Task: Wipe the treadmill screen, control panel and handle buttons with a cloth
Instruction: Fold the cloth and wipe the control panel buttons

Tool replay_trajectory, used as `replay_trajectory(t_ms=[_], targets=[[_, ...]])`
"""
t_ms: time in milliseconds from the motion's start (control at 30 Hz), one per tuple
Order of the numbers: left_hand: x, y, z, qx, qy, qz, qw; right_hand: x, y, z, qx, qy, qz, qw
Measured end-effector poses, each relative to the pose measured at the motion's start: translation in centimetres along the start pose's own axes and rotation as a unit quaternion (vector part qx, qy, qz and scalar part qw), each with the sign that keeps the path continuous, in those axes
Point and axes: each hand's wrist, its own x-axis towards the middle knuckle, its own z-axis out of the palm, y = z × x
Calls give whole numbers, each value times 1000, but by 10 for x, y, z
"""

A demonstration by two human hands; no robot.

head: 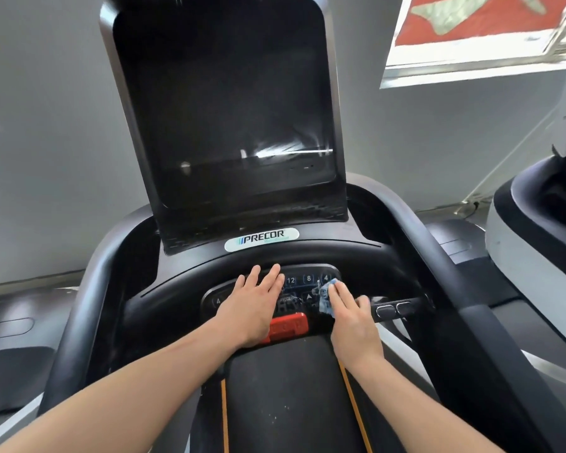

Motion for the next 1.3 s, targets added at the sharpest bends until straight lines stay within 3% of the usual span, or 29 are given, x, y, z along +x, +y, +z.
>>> replay_trajectory(t_ms=[100,233,467,567,667,767,867,933,1133,1300], targets=[[0,0,1,1,-2,1,1000,4,-6,-2,17,12,17,1000],[0,-1,3,-5,-2,2,1000,-30,-3,10,-6,-36,21,999],[-2,-6,0,-15,-3,20,1000,0,-16,-5,48,17,53,997],[10,-25,-13,-19,36,61,997,-23,-19,2,54,-10,82,995],[44,-64,-28,2,107,142,984,-10,-21,-1,38,21,68,997],[86,-103,-37,85,95,183,975,-6,-25,3,43,48,88,994],[118,-121,-35,122,60,209,968,-25,-26,21,14,6,82,997],[129,-125,-23,102,52,227,967,-28,-26,25,0,1,72,997],[137,-131,16,26,120,226,966,-3,-33,6,-42,90,46,994],[141,-132,18,24,129,228,965,-12,-31,17,-29,77,50,995]])
